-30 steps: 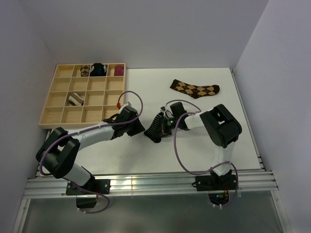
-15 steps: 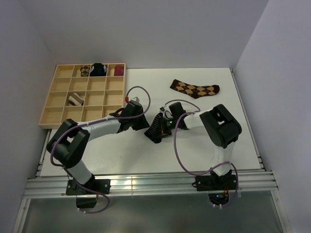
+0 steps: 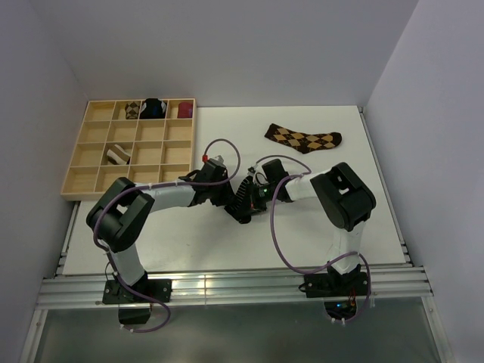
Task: Roll the socks
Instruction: Roll the sock at the center of the board.
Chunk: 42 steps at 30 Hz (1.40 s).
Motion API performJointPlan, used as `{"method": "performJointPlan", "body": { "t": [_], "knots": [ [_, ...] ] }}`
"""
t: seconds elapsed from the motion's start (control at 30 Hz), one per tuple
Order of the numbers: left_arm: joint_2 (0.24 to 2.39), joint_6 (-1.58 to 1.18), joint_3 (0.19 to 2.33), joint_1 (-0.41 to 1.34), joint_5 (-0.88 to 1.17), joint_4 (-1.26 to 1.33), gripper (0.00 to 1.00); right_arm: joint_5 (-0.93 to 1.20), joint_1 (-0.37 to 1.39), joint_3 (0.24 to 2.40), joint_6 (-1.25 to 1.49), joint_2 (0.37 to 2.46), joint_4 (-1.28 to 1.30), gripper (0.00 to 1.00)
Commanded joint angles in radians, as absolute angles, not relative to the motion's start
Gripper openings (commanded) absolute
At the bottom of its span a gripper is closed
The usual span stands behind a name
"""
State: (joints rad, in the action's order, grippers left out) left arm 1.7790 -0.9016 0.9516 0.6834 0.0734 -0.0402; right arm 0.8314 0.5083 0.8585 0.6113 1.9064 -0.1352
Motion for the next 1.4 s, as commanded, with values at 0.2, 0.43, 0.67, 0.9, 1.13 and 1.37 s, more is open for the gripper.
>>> {"method": "performJointPlan", "body": {
  "t": [0.2, 0.43, 0.67, 0.9, 1.13, 1.37],
  "knots": [
    [1.801, -0.867, 0.948, 0.699, 0.041, -0.097, 0.29, 0.793, 0.518, 0.922, 0.558, 1.803, -0.042, 0.0],
    [1.776, -0.85, 0.933, 0.699, 0.005, -0.121, 0.29, 0.772, 0.518, 0.934, 0.543, 1.782, -0.008, 0.0],
    [1.766, -0.83, 0.936, 0.7, 0.005, -0.124, 0.29, 0.762, 0.508, 0.93, 0.532, 1.799, -0.008, 0.0],
    [1.767, -0.816, 0.94, 0.701, 0.005, -0.127, 0.29, 0.739, 0.495, 0.94, 0.506, 1.793, 0.044, 0.0],
    [1.767, -0.808, 0.945, 0.699, 0.005, -0.133, 0.29, 0.739, 0.476, 0.943, 0.491, 1.809, 0.046, 0.0],
    [1.773, -0.796, 0.951, 0.7, 0.005, -0.141, 0.29, 0.7, 0.471, 0.969, 0.456, 1.776, 0.107, 0.0]
  ]
}}
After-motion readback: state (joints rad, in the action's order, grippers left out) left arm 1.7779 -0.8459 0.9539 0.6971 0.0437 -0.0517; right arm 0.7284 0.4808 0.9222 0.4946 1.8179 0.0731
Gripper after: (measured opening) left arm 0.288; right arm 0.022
